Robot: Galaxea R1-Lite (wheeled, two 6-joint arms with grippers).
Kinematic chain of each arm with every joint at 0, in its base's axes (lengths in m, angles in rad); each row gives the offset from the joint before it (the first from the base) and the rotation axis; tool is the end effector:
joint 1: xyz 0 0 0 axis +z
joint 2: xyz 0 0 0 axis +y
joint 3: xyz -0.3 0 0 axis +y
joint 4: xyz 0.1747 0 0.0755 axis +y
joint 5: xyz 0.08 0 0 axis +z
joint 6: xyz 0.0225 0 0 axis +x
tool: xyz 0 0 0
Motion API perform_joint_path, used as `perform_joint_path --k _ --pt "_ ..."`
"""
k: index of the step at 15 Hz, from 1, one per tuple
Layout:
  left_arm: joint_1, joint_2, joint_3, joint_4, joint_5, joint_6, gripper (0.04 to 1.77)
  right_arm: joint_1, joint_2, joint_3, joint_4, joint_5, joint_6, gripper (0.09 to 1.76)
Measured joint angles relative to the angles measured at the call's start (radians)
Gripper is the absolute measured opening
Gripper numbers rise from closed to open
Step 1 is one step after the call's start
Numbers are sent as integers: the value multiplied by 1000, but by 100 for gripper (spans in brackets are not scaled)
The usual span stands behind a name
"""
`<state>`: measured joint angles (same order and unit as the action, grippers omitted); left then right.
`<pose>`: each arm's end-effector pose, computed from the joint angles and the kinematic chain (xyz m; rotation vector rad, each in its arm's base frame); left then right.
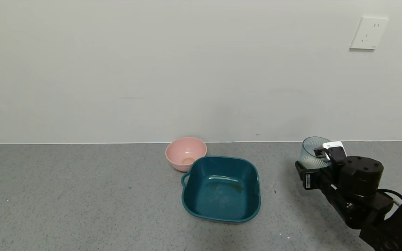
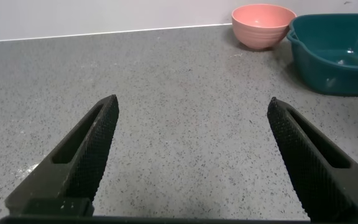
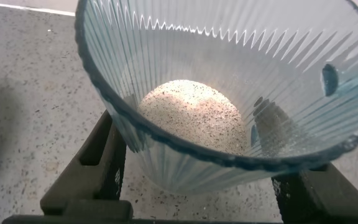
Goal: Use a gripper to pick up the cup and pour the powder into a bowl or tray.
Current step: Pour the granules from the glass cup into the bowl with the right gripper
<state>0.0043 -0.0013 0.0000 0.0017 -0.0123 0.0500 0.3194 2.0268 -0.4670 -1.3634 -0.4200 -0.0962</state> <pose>-0.0229 -0.0004 0.0753 0.0500 0.0002 -0.0080 0.2954 0.0880 0.0759 -0.1668 0.1880 -0.0914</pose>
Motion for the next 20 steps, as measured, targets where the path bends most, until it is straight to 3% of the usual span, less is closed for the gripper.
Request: perform_joint_path --k 13,20 --pt "0 0 0 0 0 0 172 77 -131 -43 199 81 -191 133" --pt "0 0 0 0 0 0 172 161 -183 -177 484 78 -249 133"
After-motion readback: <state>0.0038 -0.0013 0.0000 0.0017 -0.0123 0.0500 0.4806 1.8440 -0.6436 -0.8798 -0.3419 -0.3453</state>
